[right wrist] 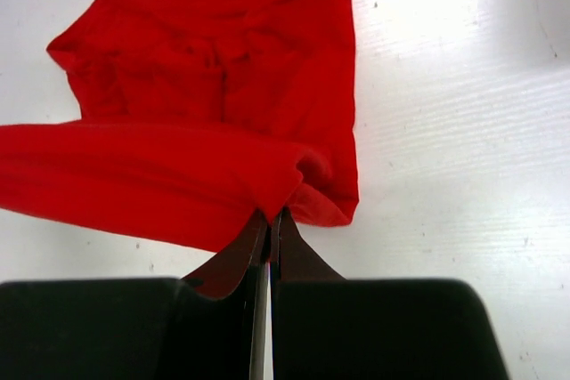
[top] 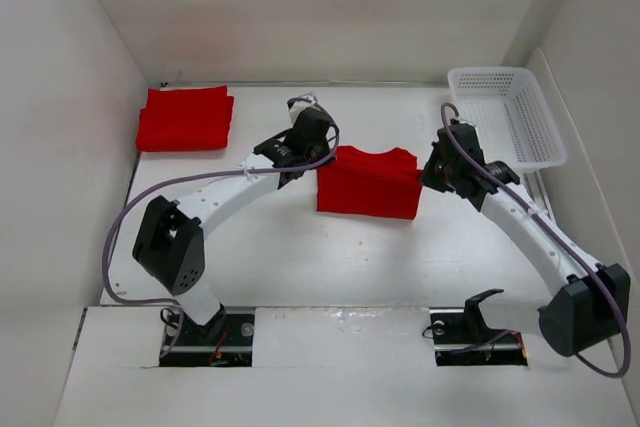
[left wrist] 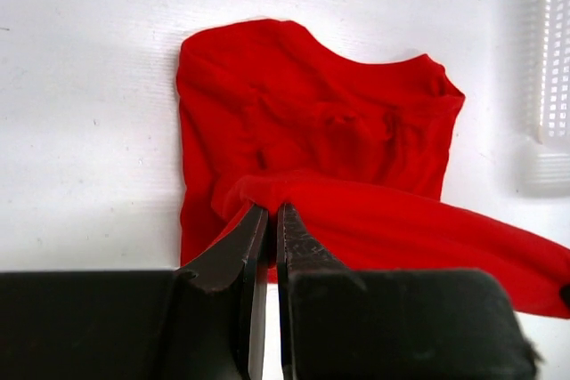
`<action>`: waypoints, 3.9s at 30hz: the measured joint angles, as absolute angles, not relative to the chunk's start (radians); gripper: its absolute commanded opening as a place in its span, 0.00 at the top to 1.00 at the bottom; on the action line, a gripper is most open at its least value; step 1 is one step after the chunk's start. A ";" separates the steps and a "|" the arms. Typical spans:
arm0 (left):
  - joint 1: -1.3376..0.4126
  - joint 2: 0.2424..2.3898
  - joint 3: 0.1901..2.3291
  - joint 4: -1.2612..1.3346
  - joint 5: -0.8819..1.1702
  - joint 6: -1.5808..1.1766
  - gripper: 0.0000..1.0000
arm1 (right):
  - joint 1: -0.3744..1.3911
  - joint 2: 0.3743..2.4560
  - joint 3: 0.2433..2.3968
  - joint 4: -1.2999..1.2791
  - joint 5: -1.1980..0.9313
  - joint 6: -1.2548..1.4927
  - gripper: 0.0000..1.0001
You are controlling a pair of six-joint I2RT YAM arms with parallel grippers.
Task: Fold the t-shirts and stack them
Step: Fold the long partially folded tshirt into a neat square, then put the neatly folded tshirt into the corner of the board with the left arm
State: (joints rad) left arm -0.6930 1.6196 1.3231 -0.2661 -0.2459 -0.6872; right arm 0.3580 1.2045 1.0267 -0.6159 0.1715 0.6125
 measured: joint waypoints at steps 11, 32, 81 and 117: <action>-0.653 1.772 1.443 -0.228 -0.233 -0.596 1.00 | 0.282 1.412 1.103 -0.535 0.107 0.552 1.00; -0.557 2.038 1.583 -0.167 -0.131 -0.523 0.72 | 0.247 1.735 1.246 -0.402 0.091 0.539 0.79; -0.562 2.103 1.489 -0.110 -0.064 -0.401 0.58 | 0.269 1.156 1.029 -0.558 0.239 0.537 0.00; -0.124 1.940 1.991 -0.426 -0.011 0.170 1.00 | 0.123 1.081 0.982 -0.577 0.298 0.477 0.00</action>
State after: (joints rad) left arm -0.1242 1.9396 1.9907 -0.4255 -0.0109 0.1696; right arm 0.1234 1.0805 0.9821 -0.5766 0.2981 0.4774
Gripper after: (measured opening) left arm 0.058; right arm 0.999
